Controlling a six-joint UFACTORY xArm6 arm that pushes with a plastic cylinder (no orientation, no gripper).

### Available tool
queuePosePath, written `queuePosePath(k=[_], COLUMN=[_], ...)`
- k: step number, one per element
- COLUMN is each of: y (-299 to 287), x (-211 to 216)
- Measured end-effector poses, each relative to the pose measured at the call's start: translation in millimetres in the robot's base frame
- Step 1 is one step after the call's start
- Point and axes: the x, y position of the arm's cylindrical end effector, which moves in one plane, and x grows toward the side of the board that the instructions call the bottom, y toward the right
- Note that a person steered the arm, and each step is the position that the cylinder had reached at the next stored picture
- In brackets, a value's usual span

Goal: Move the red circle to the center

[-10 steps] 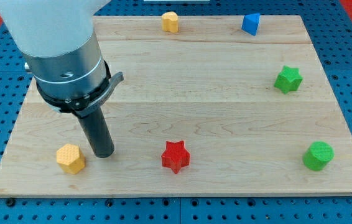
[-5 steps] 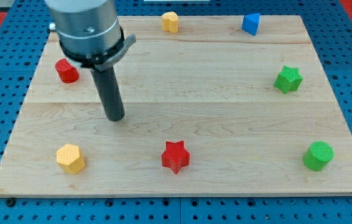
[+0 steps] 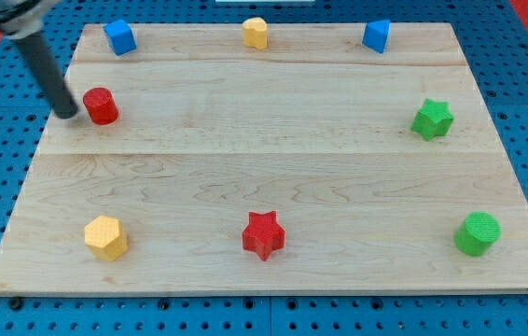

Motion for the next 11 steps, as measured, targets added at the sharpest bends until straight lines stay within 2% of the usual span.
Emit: queuePosePath(k=[1, 2, 4, 5, 6, 7, 8, 9, 10, 11], y=[128, 154, 152, 148, 120, 151, 227, 269, 271, 292], x=[0, -1, -5, -6, -25, -54, -55, -17, -11, -32])
